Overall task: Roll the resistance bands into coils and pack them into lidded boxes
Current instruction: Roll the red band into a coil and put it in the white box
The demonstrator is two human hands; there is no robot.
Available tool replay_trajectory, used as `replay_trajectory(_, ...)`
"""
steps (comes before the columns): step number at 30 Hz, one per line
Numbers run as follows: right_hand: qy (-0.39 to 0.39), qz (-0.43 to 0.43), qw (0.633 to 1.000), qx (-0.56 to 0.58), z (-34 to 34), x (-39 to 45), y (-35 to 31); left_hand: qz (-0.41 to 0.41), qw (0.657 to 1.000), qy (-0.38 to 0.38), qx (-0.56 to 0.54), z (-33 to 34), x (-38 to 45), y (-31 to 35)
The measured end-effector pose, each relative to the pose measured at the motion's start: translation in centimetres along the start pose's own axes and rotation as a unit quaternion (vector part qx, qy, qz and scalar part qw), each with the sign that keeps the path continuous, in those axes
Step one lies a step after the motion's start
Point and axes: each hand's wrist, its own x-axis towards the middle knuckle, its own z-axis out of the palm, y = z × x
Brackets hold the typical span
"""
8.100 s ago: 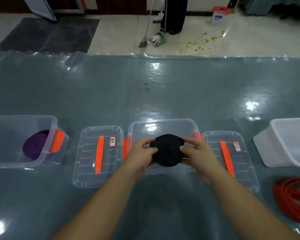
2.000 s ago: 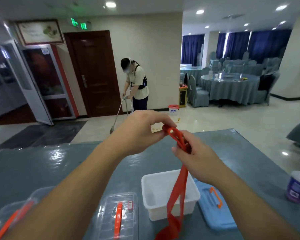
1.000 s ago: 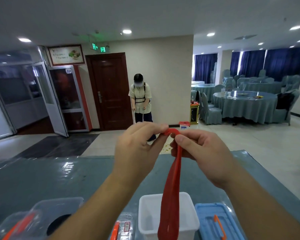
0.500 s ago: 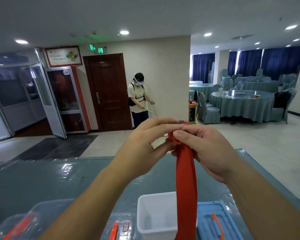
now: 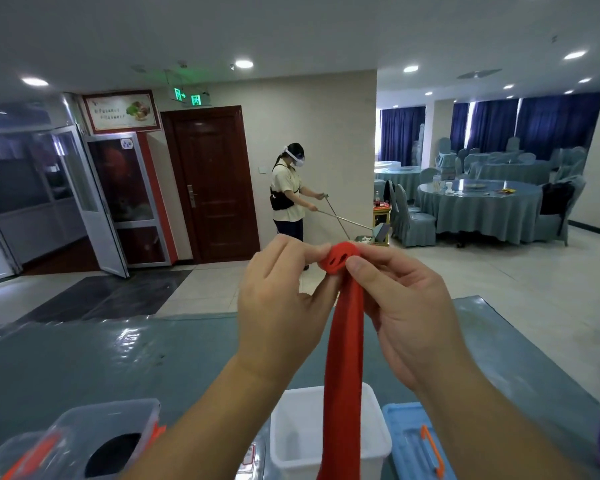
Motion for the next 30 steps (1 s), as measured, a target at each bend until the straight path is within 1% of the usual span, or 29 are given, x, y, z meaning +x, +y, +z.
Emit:
replay_trajectory(2, 0.009, 0.002, 1.000, -0.006, 0.3, 0.1, -0.2, -0.007, 1.000, 0.009, -0.009, 0.2, -0.1, 0.4)
replay_trajectory(4, 0.027, 0.002, 1.000, -0.016, 0.3, 0.2, -0.3, -0.012, 1.000, -0.008, -0.015, 0.2, -0.1, 0.6)
replay_trajectory(6, 0.035, 0.002, 0.999, -0.035, 0.0, 0.4, -0.5, -0.023, 0.997, -0.052, -0.047, -0.1, -0.1, 0.5)
replay_trajectory(9, 0.018, 0.004, 0.999, -0.047, -0.6, 0.6, -0.8, -0.036, 0.983, -0.158, -0.090, -0.9, 0.0, -0.1)
replay_trajectory(12, -0.014, 0.002, 0.996, -0.091, -1.0, 0.8, -1.1, 0.007, 0.976, -0.202, -0.079, -1.5, 0.8, -1.3)
replay_trajectory(15, -0.026, 0.001, 0.995, -0.096, -0.8, 0.9, -1.2, 0.024, 0.976, -0.203, -0.075, -1.9, 1.7, -1.5)
replay_trajectory(18, -0.014, -0.022, 0.995, -0.092, -0.4, 0.7, -0.9, 0.039, 0.985, -0.161, -0.052, -2.0, 2.0, -0.8)
replay_trajectory(21, -0.030, -0.023, 0.998, -0.051, 0.0, 0.3, -0.5, 0.016, 0.993, -0.110, -0.028, -1.8, 1.8, -0.5)
replay_trajectory(23, -0.040, -0.024, 0.998, -0.050, 0.2, 0.0, -0.3, -0.002, 0.995, -0.098, -0.023, -1.7, 1.7, -0.5)
replay_trajectory(25, -0.035, -0.026, 0.997, -0.062, 0.2, 0.0, -0.3, -0.012, 0.993, -0.117, -0.030, -1.6, 1.7, -0.5)
replay_trajectory(27, -0.042, -0.024, 0.996, -0.080, -0.1, 0.1, -0.4, -0.017, 0.987, -0.151, -0.044, -1.8, 1.8, -0.6)
replay_trajectory(30, -0.052, -0.022, 0.992, -0.114, -0.6, 0.3, -0.9, 0.012, 0.968, -0.236, -0.080, -2.6, 2.3, -1.3)
